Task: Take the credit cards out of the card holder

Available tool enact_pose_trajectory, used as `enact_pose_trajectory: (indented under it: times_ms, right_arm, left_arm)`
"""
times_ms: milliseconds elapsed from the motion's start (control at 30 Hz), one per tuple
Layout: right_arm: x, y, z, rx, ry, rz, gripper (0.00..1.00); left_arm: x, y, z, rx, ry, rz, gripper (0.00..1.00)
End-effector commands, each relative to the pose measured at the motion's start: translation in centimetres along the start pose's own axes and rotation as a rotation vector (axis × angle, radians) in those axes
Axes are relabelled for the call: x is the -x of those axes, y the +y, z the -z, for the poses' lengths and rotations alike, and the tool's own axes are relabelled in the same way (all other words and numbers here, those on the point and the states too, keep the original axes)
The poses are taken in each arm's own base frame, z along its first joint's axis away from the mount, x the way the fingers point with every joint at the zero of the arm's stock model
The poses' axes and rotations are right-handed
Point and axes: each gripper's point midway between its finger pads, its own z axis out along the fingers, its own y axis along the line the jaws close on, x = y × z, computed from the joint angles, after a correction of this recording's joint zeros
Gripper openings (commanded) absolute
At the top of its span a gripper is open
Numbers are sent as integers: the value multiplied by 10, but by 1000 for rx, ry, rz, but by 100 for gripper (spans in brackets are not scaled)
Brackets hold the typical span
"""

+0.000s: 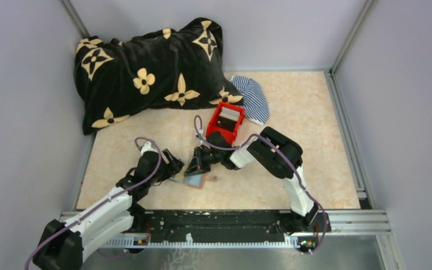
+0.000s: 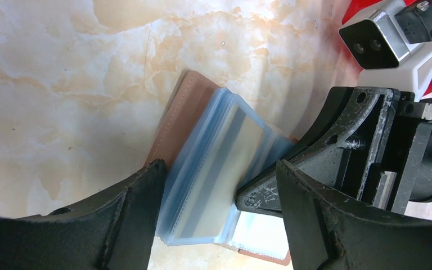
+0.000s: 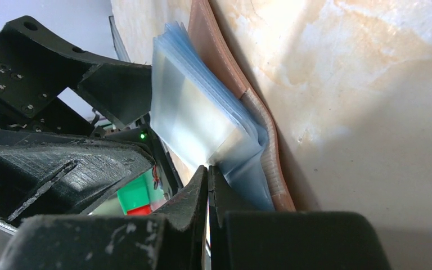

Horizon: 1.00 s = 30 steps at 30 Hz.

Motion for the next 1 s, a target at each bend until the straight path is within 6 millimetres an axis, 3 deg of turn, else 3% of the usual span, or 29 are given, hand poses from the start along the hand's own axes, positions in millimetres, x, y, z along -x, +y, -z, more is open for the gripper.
enact_pose_trajectory:
  times_ms: [0, 233, 533, 567, 600, 667, 800, 967]
  right_arm:
    - [15, 18, 8, 10, -92, 66, 0]
    - [10, 31, 26, 9, -103, 88, 0]
    - [-6, 21, 37, -33, -77, 74, 0]
    - [-7, 20, 37, -38, -70, 73, 4]
    - [-7, 19, 35, -41, -71, 71, 18]
    - [-6, 20, 32, -37, -69, 72, 33]
    - [-1, 19, 22, -47, -63, 66, 43]
    - [-1, 18, 8, -51, -28, 69, 44]
  left_arm:
    - [-45, 25, 10, 49, 178, 0, 78]
    - [-28, 16, 11, 22, 101, -1, 78]
    - [-30, 11, 6, 9, 119, -9, 79]
    - [-31, 11, 6, 4, 123, -11, 79]
    - [-31, 10, 5, 1, 125, -12, 79]
    - [-33, 11, 5, 2, 133, -16, 79]
    - [-37, 11, 3, 2, 154, -22, 78]
    - [-48, 11, 3, -10, 205, -8, 78]
